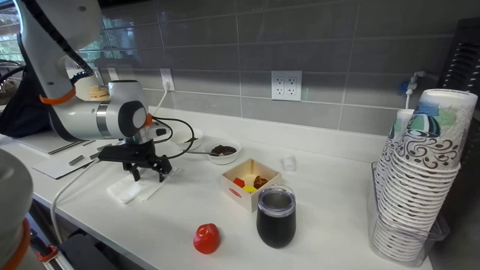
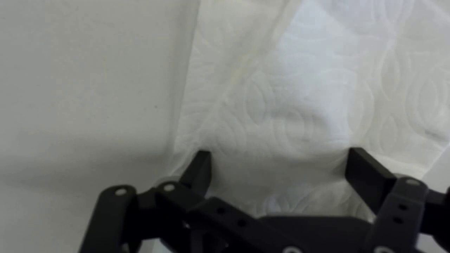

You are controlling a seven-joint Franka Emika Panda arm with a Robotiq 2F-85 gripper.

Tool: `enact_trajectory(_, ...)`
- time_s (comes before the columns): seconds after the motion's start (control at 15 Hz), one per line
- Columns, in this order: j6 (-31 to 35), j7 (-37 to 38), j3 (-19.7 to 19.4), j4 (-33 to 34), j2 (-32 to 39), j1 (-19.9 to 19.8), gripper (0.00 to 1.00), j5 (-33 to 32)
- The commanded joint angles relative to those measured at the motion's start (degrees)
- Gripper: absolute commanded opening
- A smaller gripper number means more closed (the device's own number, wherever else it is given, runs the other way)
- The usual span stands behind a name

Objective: Fold the white napkin.

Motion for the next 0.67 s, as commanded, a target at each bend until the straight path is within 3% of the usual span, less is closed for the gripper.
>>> enact_trajectory(0.0,-1.67,1.56,-1.42,-0.64,-4.19,1.27,1.00,-1.90)
enact_trajectory(0.6,-6.48,-0.17,1.65,-0.91,-12.35,-0.03,1.00,0.20)
